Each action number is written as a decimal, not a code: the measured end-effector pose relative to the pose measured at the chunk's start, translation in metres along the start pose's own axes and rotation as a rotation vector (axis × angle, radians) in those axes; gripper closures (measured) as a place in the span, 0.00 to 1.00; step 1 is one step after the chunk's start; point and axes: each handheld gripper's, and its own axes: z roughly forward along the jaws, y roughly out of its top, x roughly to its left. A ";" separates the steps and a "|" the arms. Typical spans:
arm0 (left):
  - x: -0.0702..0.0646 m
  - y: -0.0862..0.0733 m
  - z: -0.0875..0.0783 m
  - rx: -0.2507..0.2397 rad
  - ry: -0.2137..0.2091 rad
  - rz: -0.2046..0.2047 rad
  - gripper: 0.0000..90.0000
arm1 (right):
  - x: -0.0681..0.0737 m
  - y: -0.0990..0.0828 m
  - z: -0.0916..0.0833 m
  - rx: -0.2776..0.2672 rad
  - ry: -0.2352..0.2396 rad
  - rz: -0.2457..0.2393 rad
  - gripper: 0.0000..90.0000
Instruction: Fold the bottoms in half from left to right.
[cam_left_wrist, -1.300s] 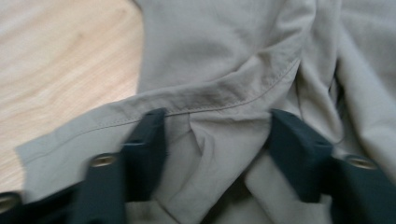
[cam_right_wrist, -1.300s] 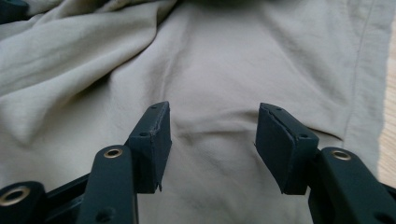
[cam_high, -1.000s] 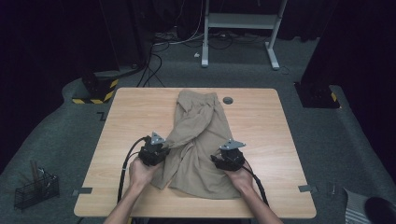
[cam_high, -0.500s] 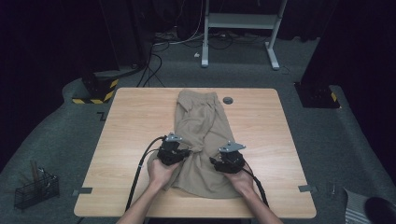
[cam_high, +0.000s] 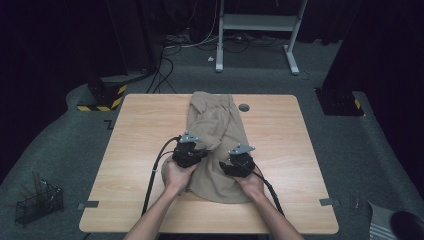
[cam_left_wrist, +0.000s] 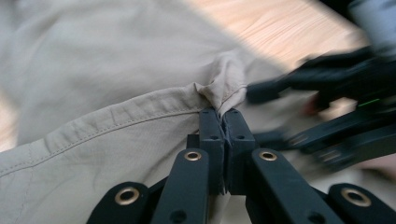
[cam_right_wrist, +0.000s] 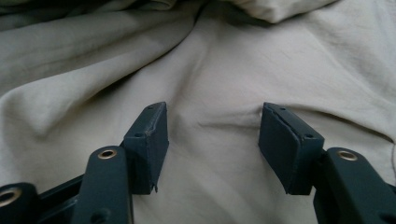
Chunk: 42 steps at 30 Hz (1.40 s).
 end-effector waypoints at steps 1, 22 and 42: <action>-0.003 0.001 0.003 0.003 -0.006 0.005 0.98 | -0.002 0.000 0.000 -0.004 0.013 0.010 0.46; -0.018 0.008 0.076 0.112 0.001 0.015 0.97 | -0.007 -0.015 -0.017 -0.002 -0.024 -0.019 0.50; -0.032 -0.065 0.001 0.100 0.126 0.143 0.57 | -0.004 -0.037 -0.041 0.002 -0.041 -0.005 0.48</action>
